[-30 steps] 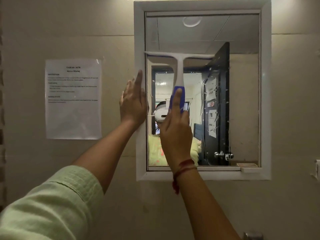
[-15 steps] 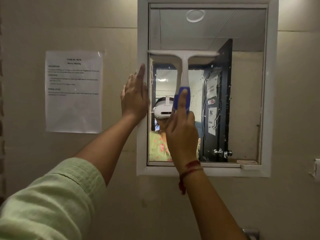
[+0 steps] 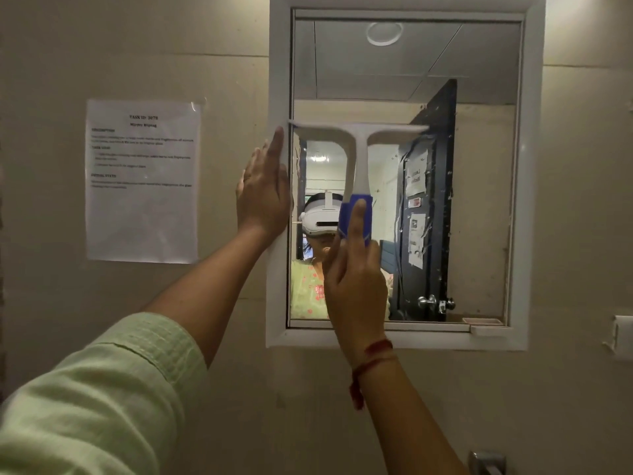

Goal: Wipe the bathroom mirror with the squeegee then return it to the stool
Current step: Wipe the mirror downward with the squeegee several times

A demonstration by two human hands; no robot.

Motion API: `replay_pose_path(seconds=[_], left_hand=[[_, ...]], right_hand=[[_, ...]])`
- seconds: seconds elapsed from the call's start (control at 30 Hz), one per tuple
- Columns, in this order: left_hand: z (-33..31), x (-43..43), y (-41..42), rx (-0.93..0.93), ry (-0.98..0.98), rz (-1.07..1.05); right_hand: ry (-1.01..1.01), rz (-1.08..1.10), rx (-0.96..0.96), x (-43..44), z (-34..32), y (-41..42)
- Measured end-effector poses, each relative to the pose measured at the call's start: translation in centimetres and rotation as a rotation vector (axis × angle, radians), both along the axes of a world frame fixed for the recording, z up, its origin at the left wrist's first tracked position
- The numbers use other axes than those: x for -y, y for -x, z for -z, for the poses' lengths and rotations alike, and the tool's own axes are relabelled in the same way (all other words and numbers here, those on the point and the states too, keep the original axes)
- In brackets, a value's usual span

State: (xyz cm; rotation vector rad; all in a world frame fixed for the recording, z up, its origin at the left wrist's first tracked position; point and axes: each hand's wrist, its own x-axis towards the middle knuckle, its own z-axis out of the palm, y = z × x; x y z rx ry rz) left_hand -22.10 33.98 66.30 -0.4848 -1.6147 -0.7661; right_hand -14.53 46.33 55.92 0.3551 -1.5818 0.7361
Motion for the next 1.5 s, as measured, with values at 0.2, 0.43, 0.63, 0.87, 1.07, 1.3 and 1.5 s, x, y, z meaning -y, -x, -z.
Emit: replay_pose_path(seconds=[0.2, 0.43, 0.63, 0.87, 1.07, 1.3, 1.5], left_hand=[[-0.1, 0.0, -0.1, 0.0, -0.001, -0.002], [0.0, 0.0, -0.2, 0.003, -0.001, 0.0], [-0.1, 0.0, -0.4, 0.018, 0.016, -0.001], [0.0, 0.0, -0.4, 0.004, 0.007, -0.005], [0.0, 0.0, -0.5, 0.007, 0.016, 0.009], [0.0, 0.0, -0.5, 0.004, 0.01, 0.002], [-0.1, 0.2, -0.4, -0.007, 0.012, 0.058]], right_hand=[[-0.003, -0.02, -0.001, 0.1, 2.5, -1.0], [-0.004, 0.017, -0.016, -0.6, -0.8, -0.4], [0.006, -0.007, 0.065, 0.4, 5.6, -1.4], [-0.005, 0.032, -0.011, -0.5, -0.2, -0.7], [-0.03, 0.022, 0.084, -0.4, 6.0, -2.3], [-0.006, 0.002, 0.042, -0.5, 1.3, -1.3], [-0.025, 0.019, 0.111, 0.1, 6.2, -1.9]])
